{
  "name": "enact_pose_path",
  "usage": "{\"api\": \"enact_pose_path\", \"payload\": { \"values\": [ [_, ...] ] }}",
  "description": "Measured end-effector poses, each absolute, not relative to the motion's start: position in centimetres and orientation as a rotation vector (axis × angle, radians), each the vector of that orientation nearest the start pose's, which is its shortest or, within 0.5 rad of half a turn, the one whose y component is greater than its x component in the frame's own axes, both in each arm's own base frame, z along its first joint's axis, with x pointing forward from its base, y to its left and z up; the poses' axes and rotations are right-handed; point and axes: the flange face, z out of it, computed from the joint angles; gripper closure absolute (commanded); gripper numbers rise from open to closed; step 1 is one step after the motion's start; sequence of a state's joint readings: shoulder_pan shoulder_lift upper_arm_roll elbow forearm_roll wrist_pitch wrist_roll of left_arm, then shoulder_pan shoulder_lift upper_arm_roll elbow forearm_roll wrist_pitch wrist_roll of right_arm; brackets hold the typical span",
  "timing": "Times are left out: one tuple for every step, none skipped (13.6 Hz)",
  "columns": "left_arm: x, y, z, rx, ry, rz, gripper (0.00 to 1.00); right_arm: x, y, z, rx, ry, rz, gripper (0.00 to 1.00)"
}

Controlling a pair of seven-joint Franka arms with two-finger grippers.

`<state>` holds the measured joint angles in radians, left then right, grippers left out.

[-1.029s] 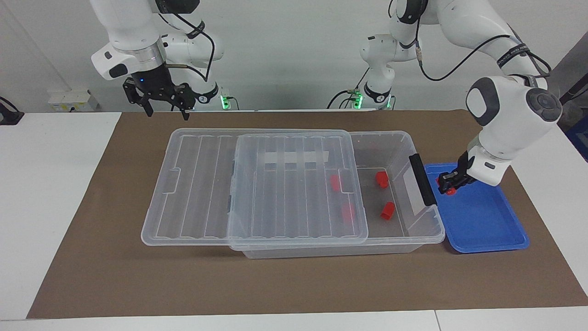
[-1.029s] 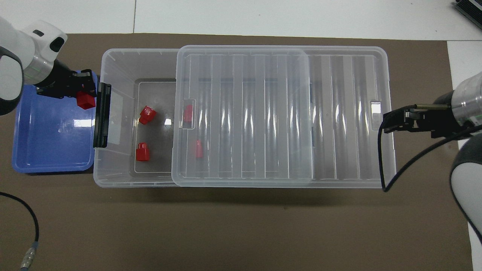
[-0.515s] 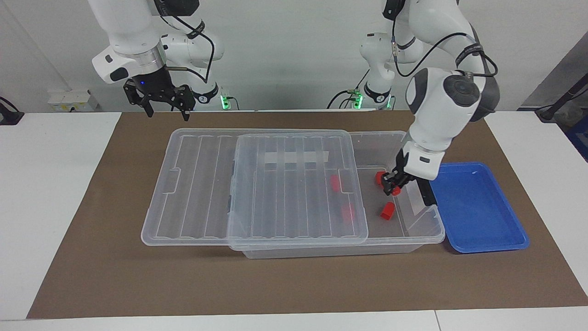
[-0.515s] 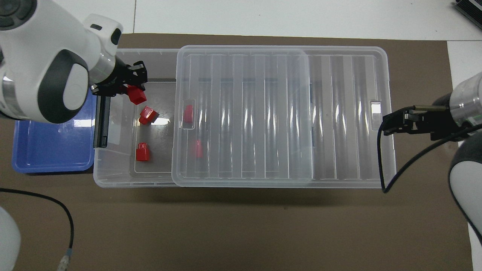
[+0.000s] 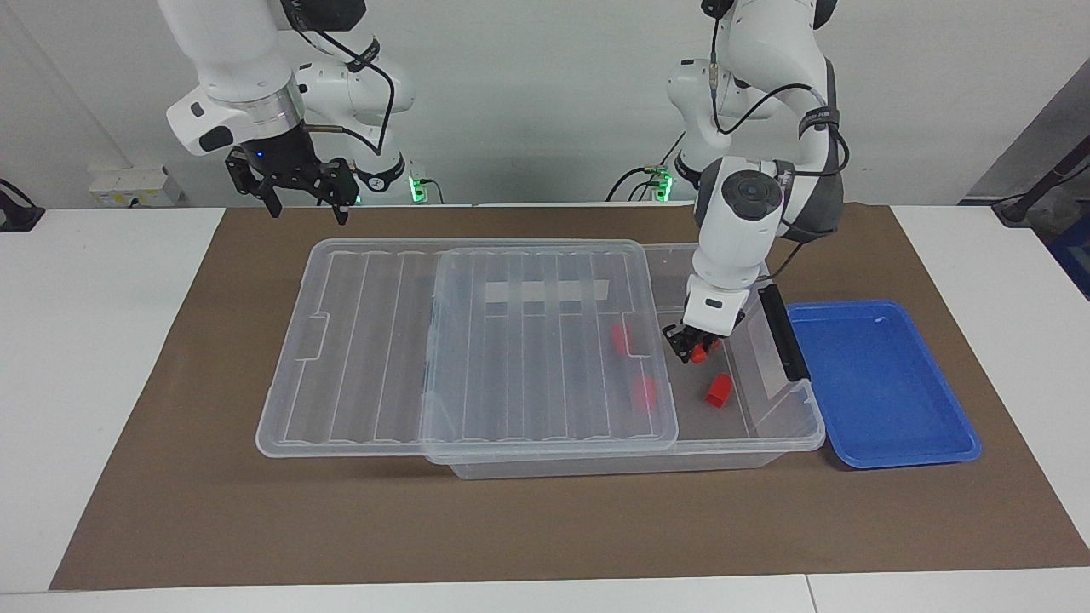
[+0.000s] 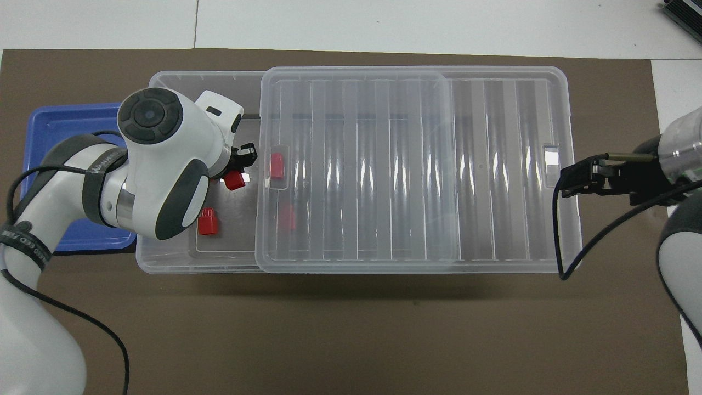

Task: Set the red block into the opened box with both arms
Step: 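Lower the red block into the box and open the left gripper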

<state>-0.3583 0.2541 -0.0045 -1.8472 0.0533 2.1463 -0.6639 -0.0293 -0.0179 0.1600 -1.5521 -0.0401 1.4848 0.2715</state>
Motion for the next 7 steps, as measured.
{"api": "enact_pose_path", "payload": {
  "values": [
    [58.0,-21.8,38.0,-3.097,-0.422,-0.097,1.00,53.7,6.7,63.5,-3.184,0.228,0.058,0.00],
    [57.8,-21.6,37.3,-3.098,-0.421,-0.100,1.00,53.8,6.7,63.4,-3.183,0.228,0.048,0.00],
    [57.7,-21.6,37.1,-3.099,-0.421,-0.102,1.00,53.9,6.7,63.1,-3.182,0.227,0.043,0.00],
    [57.6,-21.5,37.1,-3.101,-0.421,-0.107,1.00,53.9,6.7,62.9,-3.183,0.227,0.044,0.00],
    [57.5,-21.5,37.0,-3.104,-0.421,-0.115,1.00,54.0,6.7,62.7,-3.182,0.226,0.039,0.00],
    [57.3,-21.4,36.5,-3.109,-0.420,-0.129,1.00,54.1,6.8,62.5,-3.181,0.226,0.028,0.00],
    [56.9,-21.3,35.5,-3.115,-0.418,-0.144,1.00,54.2,6.8,62.3,-3.181,0.225,0.024,0.00]
  ]
}}
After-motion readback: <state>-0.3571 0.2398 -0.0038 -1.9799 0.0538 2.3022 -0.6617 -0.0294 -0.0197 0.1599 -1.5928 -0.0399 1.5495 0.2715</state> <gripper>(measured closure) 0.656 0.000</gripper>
